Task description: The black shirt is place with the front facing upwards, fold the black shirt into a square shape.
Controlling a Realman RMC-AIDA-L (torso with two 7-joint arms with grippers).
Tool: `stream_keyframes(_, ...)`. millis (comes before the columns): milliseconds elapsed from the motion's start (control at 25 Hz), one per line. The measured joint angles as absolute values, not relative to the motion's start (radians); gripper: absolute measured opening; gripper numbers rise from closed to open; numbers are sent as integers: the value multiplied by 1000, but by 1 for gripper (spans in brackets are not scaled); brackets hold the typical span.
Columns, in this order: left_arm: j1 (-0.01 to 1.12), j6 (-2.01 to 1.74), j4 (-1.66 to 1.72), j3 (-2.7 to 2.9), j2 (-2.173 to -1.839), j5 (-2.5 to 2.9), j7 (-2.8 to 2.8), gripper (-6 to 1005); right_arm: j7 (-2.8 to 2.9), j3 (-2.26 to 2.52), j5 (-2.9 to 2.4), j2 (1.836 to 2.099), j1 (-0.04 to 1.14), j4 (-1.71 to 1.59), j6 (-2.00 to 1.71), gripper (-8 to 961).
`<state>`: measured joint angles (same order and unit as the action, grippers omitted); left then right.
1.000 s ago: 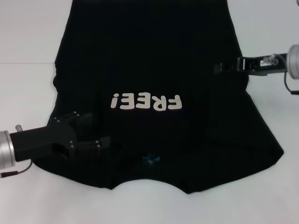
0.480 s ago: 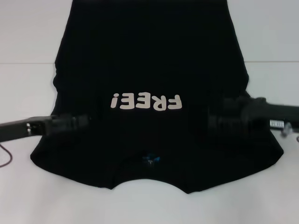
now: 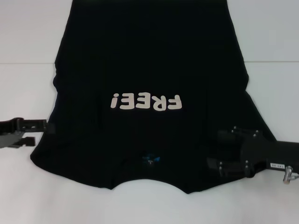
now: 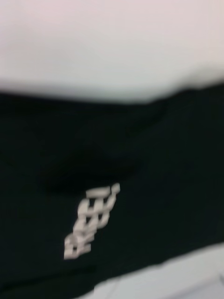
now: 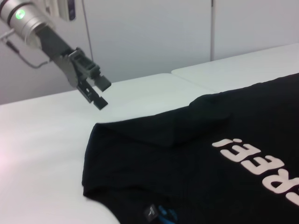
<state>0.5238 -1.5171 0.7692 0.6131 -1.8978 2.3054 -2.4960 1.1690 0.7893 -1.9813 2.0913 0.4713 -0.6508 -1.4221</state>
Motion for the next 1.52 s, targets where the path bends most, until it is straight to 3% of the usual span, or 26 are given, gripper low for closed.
stream_keyframes(560,574,-1464,783,624,-1911,2529,-2636,928,1104,787,-1984,2091,463,-612,-1394,897)
stream_keyframes(1520,593,-1379,650,604,-1902,2515,-2635,917,1110,789,-1980,2092,468,-609,-1394,897)
